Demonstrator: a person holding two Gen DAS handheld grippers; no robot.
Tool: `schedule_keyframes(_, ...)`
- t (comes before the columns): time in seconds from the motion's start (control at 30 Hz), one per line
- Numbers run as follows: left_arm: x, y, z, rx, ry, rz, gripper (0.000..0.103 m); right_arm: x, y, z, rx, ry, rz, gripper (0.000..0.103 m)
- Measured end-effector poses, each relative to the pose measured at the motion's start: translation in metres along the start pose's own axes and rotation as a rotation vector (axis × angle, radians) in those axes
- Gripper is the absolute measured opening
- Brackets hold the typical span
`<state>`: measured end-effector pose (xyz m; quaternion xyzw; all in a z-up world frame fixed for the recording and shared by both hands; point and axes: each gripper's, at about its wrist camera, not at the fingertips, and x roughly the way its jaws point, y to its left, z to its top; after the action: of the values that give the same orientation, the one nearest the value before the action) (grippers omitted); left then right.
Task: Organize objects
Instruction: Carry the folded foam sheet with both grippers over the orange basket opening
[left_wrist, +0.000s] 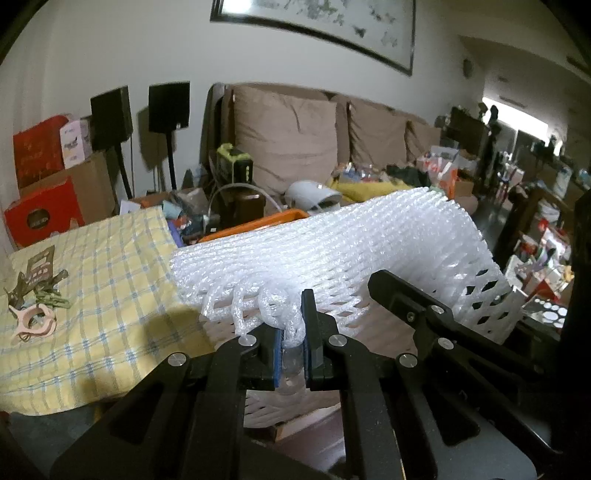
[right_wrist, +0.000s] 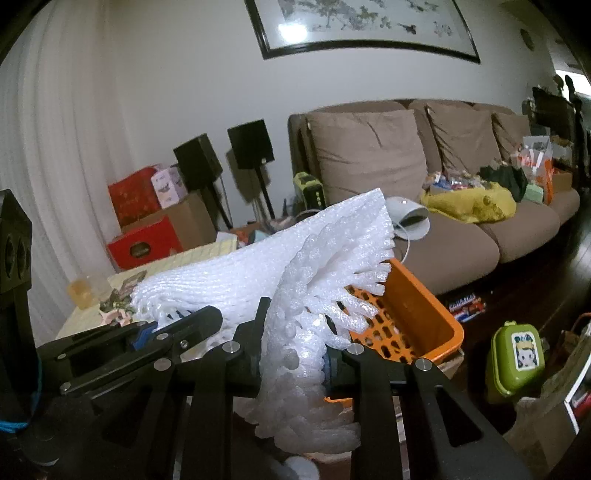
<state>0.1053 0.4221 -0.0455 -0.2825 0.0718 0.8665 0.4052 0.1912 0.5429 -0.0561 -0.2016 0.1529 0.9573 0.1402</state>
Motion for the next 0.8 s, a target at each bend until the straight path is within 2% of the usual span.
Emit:
schedule_keyframes(0.07, 0.003, -0.001, -0.002, 0.009, -0.024, -0.022, 0.006, -0.003, -0.003, -0.005, -0.005, -0.045, -0.017, 0.023)
schedule_keyframes(0.17, 0.011, -0.005, -0.007, 0.014, -0.038, -0.042, 0.006, -0.002, -0.01, -0.009, -0.003, -0.062, -0.038, 0.023)
schedule_keyframes(0.33, 0.026, -0.01, -0.011, 0.013, -0.045, -0.064, 0.006, 0.007, -0.025, -0.015, 0.015, -0.048, -0.062, 0.024)
schedule_keyframes(0.53, 0.036, -0.015, -0.007, -0.012, -0.047, -0.108, 0.006, 0.005, -0.029, -0.008, -0.068, -0.062, -0.1, 0.024)
schedule_keyframes(0.7, 0.049, -0.026, -0.007, -0.011, -0.071, -0.141, 0.006, 0.008, -0.046, -0.008, -0.039, -0.051, -0.126, 0.024)
schedule_keyframes(0.8, 0.054, -0.033, -0.01, 0.006, -0.084, -0.145, 0.006, 0.009, -0.049, -0.009, -0.079, -0.042, -0.161, 0.024)
